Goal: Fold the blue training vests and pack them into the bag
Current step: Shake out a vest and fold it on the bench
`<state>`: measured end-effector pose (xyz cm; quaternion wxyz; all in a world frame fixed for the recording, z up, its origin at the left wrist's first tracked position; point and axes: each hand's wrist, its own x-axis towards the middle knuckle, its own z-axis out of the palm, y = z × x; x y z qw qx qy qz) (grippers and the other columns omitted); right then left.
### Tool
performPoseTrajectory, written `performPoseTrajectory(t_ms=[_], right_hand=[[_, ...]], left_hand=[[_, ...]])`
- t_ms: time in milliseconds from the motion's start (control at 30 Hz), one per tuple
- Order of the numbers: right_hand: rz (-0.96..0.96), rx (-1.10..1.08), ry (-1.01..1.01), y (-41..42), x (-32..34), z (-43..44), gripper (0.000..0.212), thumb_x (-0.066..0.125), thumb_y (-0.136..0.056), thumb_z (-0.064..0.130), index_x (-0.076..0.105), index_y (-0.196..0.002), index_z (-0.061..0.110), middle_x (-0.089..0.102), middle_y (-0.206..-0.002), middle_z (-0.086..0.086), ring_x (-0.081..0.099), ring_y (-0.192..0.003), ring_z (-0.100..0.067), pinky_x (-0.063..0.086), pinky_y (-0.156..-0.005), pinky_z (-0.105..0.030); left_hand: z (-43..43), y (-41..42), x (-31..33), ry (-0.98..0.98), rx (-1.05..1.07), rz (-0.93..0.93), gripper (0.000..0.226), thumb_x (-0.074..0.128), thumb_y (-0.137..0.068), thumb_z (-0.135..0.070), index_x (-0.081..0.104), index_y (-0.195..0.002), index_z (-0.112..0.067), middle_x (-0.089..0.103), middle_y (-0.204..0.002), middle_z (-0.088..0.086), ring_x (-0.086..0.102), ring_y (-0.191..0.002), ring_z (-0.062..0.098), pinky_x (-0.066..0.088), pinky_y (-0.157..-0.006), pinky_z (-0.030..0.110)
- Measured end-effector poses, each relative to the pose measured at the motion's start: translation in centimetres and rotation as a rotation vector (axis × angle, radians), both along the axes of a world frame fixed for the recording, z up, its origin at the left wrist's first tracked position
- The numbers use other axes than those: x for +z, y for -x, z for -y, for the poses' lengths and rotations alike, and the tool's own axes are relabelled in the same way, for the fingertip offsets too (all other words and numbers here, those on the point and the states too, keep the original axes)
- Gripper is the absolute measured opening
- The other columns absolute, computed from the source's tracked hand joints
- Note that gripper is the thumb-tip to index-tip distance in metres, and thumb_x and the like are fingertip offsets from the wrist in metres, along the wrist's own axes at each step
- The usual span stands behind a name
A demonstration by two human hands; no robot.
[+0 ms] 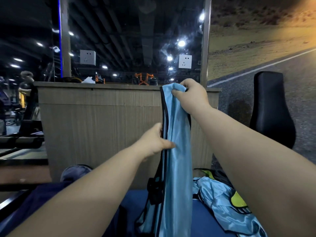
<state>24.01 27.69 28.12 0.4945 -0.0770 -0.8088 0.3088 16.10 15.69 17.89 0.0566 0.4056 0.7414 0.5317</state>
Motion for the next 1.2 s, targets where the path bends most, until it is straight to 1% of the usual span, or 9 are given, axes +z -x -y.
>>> performPoseTrajectory(t_ms=[100, 267, 333, 400, 467, 567, 700, 933, 1200], right_hand=[[-0.083, -0.011, 0.041, -0.5, 0.5, -0.6, 0.011, 0.063, -0.092, 0.031, 0.056, -0.091, 0.022, 0.052, -0.076, 0.01, 0.046, -0.064, -0.005, 0.036, -0.053, -0.024], [-0.195, -0.037, 0.088, -1.2, 1.1, -1.8, 0.01, 0.06, -0.095, 0.03, 0.055, -0.092, 0.022, 0.051, -0.075, 0.009, 0.046, -0.062, -0.008, 0.035, -0.051, -0.025], [-0.223, -0.063, 0.131, -1.4, 1.2, -2.5, 0.011, 0.059, -0.096, 0.03, 0.054, -0.091, 0.021, 0.05, -0.075, 0.007, 0.045, -0.062, -0.01, 0.034, -0.05, -0.026], [-0.228, -0.095, 0.179, -1.6, 1.0, -3.4, 0.013, 0.056, -0.097, 0.029, 0.051, -0.087, 0.023, 0.048, -0.074, 0.006, 0.043, -0.061, -0.011, 0.033, -0.05, -0.028], [-0.239, -0.138, 0.23, -1.6, 0.6, -4.6, 0.014, 0.054, -0.097, 0.03, 0.048, -0.087, 0.023, 0.047, -0.074, 0.006, 0.042, -0.062, -0.012, 0.033, -0.051, -0.028], [-0.258, -0.193, 0.284, -1.7, -0.4, -6.2, 0.009, 0.052, -0.097, 0.03, 0.051, -0.095, 0.021, 0.05, -0.077, 0.005, 0.045, -0.065, -0.014, 0.037, -0.056, -0.029], [-0.228, -0.288, 0.321, -1.8, -2.1, -8.2, 0.014, 0.049, -0.098, 0.029, 0.053, -0.106, 0.019, 0.056, -0.092, -0.003, 0.052, -0.08, -0.024, 0.043, -0.072, -0.035], [-0.191, -0.303, 0.357, -1.6, -3.9, -9.4, 0.016, 0.047, -0.099, 0.03, 0.052, -0.11, 0.018, 0.057, -0.099, -0.003, 0.056, -0.086, -0.023, 0.043, -0.073, -0.033], [-0.27, -0.214, 0.27, -0.7, -1.8, -6.5, 0.004, 0.047, -0.098, 0.027, 0.049, -0.1, 0.024, 0.051, -0.079, 0.007, 0.051, -0.071, -0.016, 0.04, -0.062, -0.03]], left_hand=[[-0.1, 0.1, -1.8, 0.093, -0.096, 0.015, 0.039, 0.08, -0.075, -0.007, 0.061, -0.105, -0.023, 0.071, -0.108, -0.001, 0.068, -0.098, 0.013, 0.051, -0.099, 0.037], [1.0, 0.8, -4.4, 0.307, -0.188, 0.084, 0.052, 0.085, -0.062, -0.034, 0.07, -0.107, -0.013, 0.075, -0.103, -0.001, 0.07, -0.099, 0.017, 0.052, -0.098, 0.04], [1.3, 1.2, -5.0, 0.278, -0.226, 0.159, 0.032, 0.081, -0.074, -0.023, 0.07, -0.102, -0.01, 0.075, -0.1, 0.001, 0.071, -0.095, 0.017, 0.054, -0.094, 0.036], [1.8, 1.5, -5.4, 0.219, -0.286, 0.277, 0.016, 0.067, -0.084, 0.002, 0.065, -0.096, -0.008, 0.073, -0.086, 0.002, 0.071, -0.079, 0.015, 0.057, -0.073, 0.028], [2.3, 1.9, -5.6, 0.185, -0.314, 0.319, 0.024, 0.065, -0.079, 0.008, 0.061, -0.097, -0.006, 0.071, -0.08, 0.002, 0.068, -0.069, 0.013, 0.054, -0.06, 0.023], [2.8, 2.9, -5.9, 0.117, -0.3, 0.318, 0.038, 0.066, -0.07, 0.002, 0.064, -0.107, -0.006, 0.07, -0.096, 0.009, 0.067, -0.085, 0.018, 0.056, -0.075, 0.026], [3.5, 3.9, -6.2, 0.082, -0.257, 0.323, 0.04, 0.066, -0.064, -0.002, 0.063, -0.103, -0.012, 0.069, -0.085, 0.007, 0.067, -0.076, 0.019, 0.055, -0.067, 0.028], [2.8, 4.9, -8.4, -0.065, -0.142, 0.391, 0.042, 0.066, -0.063, -0.006, 0.061, -0.103, -0.015, 0.066, -0.088, 0.011, 0.064, -0.077, 0.024, 0.053, -0.071, 0.037], [-0.6, 2.3, -12.7, -0.265, -0.09, 0.498, 0.05, 0.077, -0.064, -0.015, 0.057, -0.11, -0.014, 0.069, -0.095, 0.01, 0.068, -0.08, 0.02, 0.055, -0.071, 0.031]])
